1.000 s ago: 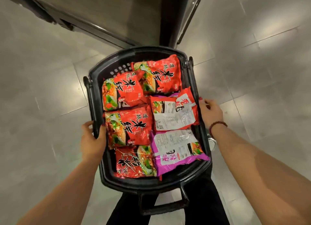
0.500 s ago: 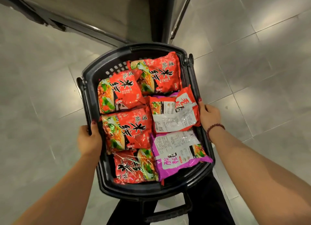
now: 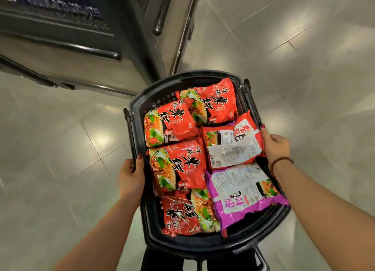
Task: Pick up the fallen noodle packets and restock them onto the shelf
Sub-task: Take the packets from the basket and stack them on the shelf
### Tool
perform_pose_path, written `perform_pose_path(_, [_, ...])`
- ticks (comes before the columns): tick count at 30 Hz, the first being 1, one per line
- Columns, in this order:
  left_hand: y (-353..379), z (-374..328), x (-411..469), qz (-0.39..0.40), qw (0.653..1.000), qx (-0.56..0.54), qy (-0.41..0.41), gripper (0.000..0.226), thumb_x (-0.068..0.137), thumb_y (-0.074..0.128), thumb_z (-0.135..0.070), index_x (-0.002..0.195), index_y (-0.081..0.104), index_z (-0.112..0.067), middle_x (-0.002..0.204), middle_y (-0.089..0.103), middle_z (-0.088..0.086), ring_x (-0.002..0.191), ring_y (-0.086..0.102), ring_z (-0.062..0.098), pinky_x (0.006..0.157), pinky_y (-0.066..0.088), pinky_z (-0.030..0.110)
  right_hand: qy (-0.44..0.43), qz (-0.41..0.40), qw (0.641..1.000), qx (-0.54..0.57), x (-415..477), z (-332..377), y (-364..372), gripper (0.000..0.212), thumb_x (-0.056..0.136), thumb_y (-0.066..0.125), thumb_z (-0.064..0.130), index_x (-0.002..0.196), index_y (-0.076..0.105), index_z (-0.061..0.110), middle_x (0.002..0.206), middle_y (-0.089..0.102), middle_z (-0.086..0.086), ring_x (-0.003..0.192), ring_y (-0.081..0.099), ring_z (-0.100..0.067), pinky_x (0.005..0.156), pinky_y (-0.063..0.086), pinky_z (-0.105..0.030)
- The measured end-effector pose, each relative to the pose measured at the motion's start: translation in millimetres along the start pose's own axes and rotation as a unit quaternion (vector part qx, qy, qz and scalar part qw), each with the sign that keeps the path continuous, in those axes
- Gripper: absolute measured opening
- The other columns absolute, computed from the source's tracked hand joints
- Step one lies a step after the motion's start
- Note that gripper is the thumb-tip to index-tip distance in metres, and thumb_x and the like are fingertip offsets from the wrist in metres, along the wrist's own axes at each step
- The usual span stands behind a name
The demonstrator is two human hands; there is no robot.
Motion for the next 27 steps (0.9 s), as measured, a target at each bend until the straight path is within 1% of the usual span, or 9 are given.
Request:
perform_pose_path(3, [23.6, -53.4, -23.2, 0.019, 0.999, 0.004, 0.027, 0.036, 0.093, 0.053, -0.052, 0.088, 0.059, -0.017, 0.086, 0.068, 0.005, 0.084, 0.066, 0.028, 0.081, 0.055, 0.052, -0.004, -0.030, 0.999, 0.022, 13.3, 32.0, -57.1, 0.058, 0.086, 0.066, 0.046, 0.047, 0.036, 0.016, 0.049, 0.037, -0.005, 0.052, 0.034, -0.019, 0.057, 0.033, -0.030])
perform_pose_path(7, [64.0, -134.7, -54.1, 0.028, 0.997, -0.004, 0.066, 0.034, 0.094, 0.056, -0.048, 0.084, 0.058, -0.015, 0.082, 0.065, 0.008, 0.082, 0.064, 0.029, 0.079, 0.055, 0.048, 0.001, -0.048, 0.997, 0.060, 38.6, 72.1, -126.0, 0.057, 0.089, 0.065, 0.042, 0.047, 0.036, 0.016, 0.031, 0.036, 0.011, 0.044, 0.033, -0.015, 0.048, 0.031, -0.027])
perform_pose_path(8, [74.6, -154.4, -61.5, 0.029, 0.997, -0.022, 0.072, 0.032, 0.095, 0.057, -0.044, 0.085, 0.058, -0.014, 0.082, 0.064, 0.008, 0.080, 0.062, 0.028, 0.077, 0.055, 0.045, 0.000, -0.051, 0.996, 0.069, 46.1, 82.2, -141.1, 0.057, 0.089, 0.064, 0.042, 0.047, 0.035, 0.017, 0.031, 0.036, 0.011, 0.044, 0.033, -0.015, 0.047, 0.030, -0.026])
perform_pose_path(11, [105.5, -213.2, -77.7, 0.044, 0.993, -0.066, 0.088, 0.031, 0.098, 0.055, -0.036, 0.093, 0.058, -0.006, 0.081, 0.063, 0.008, 0.074, 0.058, 0.021, 0.070, 0.049, 0.034, -0.004, -0.068, 0.993, 0.096, 70.9, 113.0, -178.5, 0.056, 0.089, 0.064, 0.041, 0.047, 0.036, 0.016, 0.044, 0.040, -0.001, 0.045, 0.035, -0.014, 0.046, 0.031, -0.023])
perform_pose_path(14, [131.1, -270.8, -78.6, 0.053, 0.987, -0.085, 0.122, 0.032, 0.098, 0.055, -0.036, 0.095, 0.059, -0.004, 0.083, 0.063, 0.006, 0.079, 0.059, 0.020, 0.074, 0.048, 0.036, -0.007, -0.087, 0.989, 0.123, 100.7, 144.5, -206.5, 0.054, 0.087, 0.066, 0.045, 0.049, 0.044, 0.013, 0.051, 0.046, -0.006, 0.048, 0.040, -0.017, 0.048, 0.036, -0.023])
perform_pose_path(17, [153.6, -336.5, -71.1, 0.052, 0.983, -0.096, 0.147, 0.033, 0.095, 0.059, -0.038, 0.088, 0.060, -0.006, 0.075, 0.059, 0.004, 0.071, 0.053, 0.016, 0.069, 0.045, 0.035, 0.000, -0.102, 0.983, 0.151, 132.8, 176.2, -226.8, 0.049, 0.084, 0.066, 0.051, 0.058, 0.057, 0.010, 0.060, 0.054, -0.012, 0.059, 0.049, -0.021, 0.058, 0.043, -0.032])
perform_pose_path(21, [185.7, -419.9, -50.4, 0.065, 0.977, -0.093, 0.178, 0.031, 0.093, 0.061, -0.042, 0.078, 0.058, -0.014, 0.068, 0.055, 0.002, 0.064, 0.048, 0.015, 0.062, 0.040, 0.031, -0.008, -0.131, 0.977, 0.166, 170.1, 217.9, -235.9, 0.053, 0.086, 0.064, 0.050, 0.052, 0.048, 0.012, 0.057, 0.048, -0.010, 0.059, 0.042, -0.020, 0.059, 0.036, -0.032])
perform_pose_path(24, [214.6, -481.6, -15.9, 0.071, 0.974, -0.086, 0.198, 0.030, 0.093, 0.062, -0.041, 0.084, 0.063, -0.011, 0.072, 0.059, 0.003, 0.068, 0.052, 0.016, 0.065, 0.043, 0.032, -0.002, -0.142, 0.971, 0.192, 207.6, 253.2, -227.4, 0.052, 0.086, 0.066, 0.047, 0.050, 0.047, 0.014, 0.055, 0.047, -0.007, 0.055, 0.040, -0.019, 0.059, 0.036, -0.031])
perform_pose_path(27, [245.1, -533.1, 28.3, 0.087, 0.972, -0.073, 0.207, 0.034, 0.092, 0.061, -0.044, 0.086, 0.064, -0.010, 0.074, 0.060, 0.007, 0.069, 0.053, 0.020, 0.064, 0.042, 0.034, 0.012, -0.144, 0.965, 0.219, 246.6, 286.4, -209.4, 0.049, 0.087, 0.066, 0.045, 0.054, 0.048, 0.014, 0.057, 0.049, -0.007, 0.055, 0.043, -0.018, 0.052, 0.035, -0.027])
Point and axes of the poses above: each hand's wrist, its own x-axis towards the middle knuckle, its own y-axis out of the palm, z = x × y, the point moved 5 cm from there along x, towards the middle knuckle
